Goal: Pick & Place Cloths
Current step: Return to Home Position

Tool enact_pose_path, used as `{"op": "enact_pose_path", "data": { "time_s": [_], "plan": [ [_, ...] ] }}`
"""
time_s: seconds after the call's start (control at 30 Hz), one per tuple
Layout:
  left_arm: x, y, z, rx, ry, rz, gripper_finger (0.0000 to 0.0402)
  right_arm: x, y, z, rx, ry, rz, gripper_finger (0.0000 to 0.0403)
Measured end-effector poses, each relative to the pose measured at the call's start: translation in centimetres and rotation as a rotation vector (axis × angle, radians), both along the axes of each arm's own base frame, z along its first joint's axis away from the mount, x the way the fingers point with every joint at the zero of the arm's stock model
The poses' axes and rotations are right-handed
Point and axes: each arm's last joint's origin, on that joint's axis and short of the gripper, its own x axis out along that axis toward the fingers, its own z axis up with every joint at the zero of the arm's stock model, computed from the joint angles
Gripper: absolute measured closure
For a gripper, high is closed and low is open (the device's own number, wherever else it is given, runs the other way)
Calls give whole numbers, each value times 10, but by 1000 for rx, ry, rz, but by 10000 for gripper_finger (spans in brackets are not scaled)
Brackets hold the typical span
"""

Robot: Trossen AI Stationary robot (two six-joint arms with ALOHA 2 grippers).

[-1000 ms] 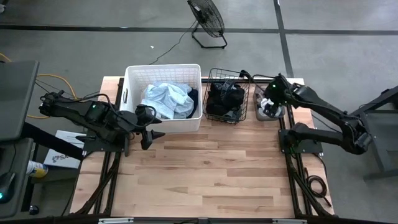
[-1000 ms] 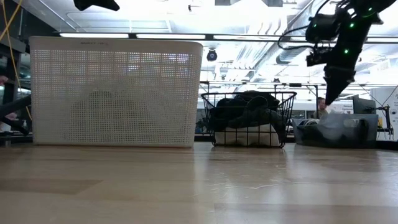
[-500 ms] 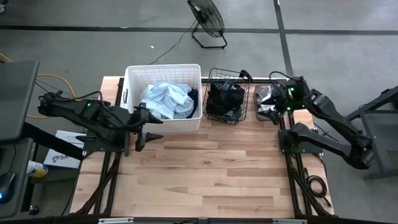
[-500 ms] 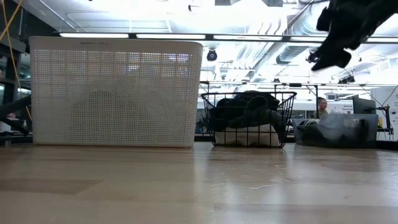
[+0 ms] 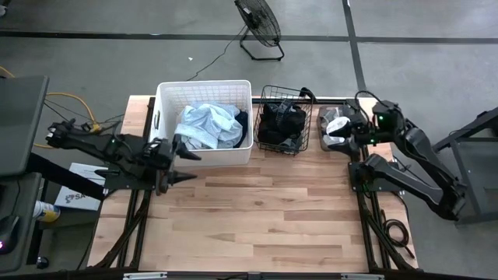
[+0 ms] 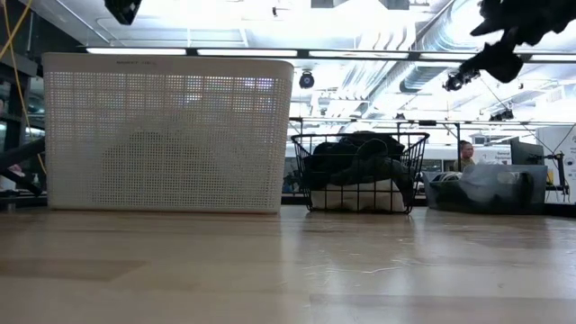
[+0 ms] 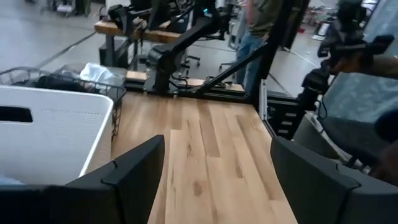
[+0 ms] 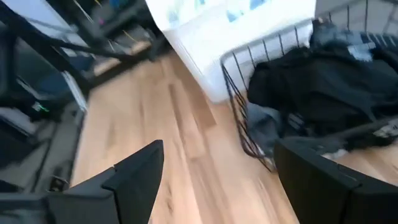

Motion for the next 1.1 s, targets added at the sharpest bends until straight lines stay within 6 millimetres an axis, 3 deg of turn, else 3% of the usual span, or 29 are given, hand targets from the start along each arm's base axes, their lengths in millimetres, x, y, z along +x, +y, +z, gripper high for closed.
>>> {"op": "enact_pose_path", "data": {
  "time_s": [0.2,0.53,0.83,1.1],
  "plan": [
    [-15,3,-18,63,-57,-49,113,-8,10,3,3,-212,-20,110],
    [-45,8,-49,75,-161,-208,113,-11,21,-18,41,-491,-56,110],
    [-60,7,-79,35,-171,-356,113,6,21,-30,36,-620,-60,110],
    [-52,4,-100,17,-124,-401,113,36,26,-48,85,-596,-82,110]
  ]
}}
